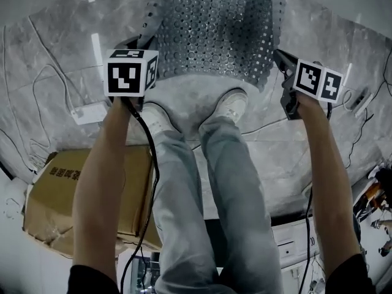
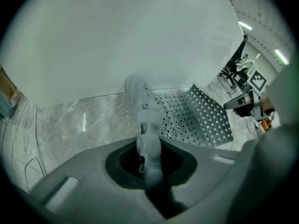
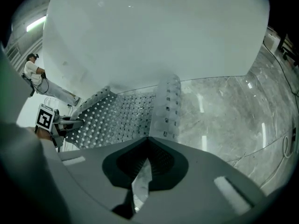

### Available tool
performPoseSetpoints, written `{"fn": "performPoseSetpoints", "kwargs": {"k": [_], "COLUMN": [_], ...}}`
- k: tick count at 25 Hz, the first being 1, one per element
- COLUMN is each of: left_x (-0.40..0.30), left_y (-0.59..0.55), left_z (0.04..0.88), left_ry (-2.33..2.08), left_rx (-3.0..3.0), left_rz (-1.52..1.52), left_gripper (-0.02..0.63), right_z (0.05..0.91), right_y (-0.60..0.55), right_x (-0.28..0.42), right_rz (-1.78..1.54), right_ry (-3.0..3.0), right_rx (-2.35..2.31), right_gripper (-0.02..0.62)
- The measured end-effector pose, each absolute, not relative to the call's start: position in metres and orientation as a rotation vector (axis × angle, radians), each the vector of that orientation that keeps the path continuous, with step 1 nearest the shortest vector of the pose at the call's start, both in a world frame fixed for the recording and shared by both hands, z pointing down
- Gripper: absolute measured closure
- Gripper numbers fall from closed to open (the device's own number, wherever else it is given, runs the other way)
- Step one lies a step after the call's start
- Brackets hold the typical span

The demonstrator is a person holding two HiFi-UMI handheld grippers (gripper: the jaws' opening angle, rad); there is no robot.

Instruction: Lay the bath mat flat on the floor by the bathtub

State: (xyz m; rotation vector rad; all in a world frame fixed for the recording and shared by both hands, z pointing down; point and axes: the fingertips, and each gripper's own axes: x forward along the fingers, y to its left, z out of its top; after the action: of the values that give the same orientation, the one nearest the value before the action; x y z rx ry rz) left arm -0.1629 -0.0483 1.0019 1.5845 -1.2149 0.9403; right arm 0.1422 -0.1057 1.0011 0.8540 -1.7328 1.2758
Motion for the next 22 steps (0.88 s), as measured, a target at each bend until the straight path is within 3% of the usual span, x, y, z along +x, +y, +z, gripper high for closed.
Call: {"fn": "performPoseSetpoints", "kwargs": {"k": [22], "left_x": [-0.220], "left_y": [-0.004], "left_z": [1.084], "left_ry": [-1.162], "left_rx": [1.381], "left_rz": [1.013], "left_gripper": [0.497], "right_z": [1.069], "right_y": [-0.052], "right_x": [0.150], "right_rz": [1.268], "right_ry": [-1.555], "right_rx": [0.869], "right_gripper": [0.588]}}
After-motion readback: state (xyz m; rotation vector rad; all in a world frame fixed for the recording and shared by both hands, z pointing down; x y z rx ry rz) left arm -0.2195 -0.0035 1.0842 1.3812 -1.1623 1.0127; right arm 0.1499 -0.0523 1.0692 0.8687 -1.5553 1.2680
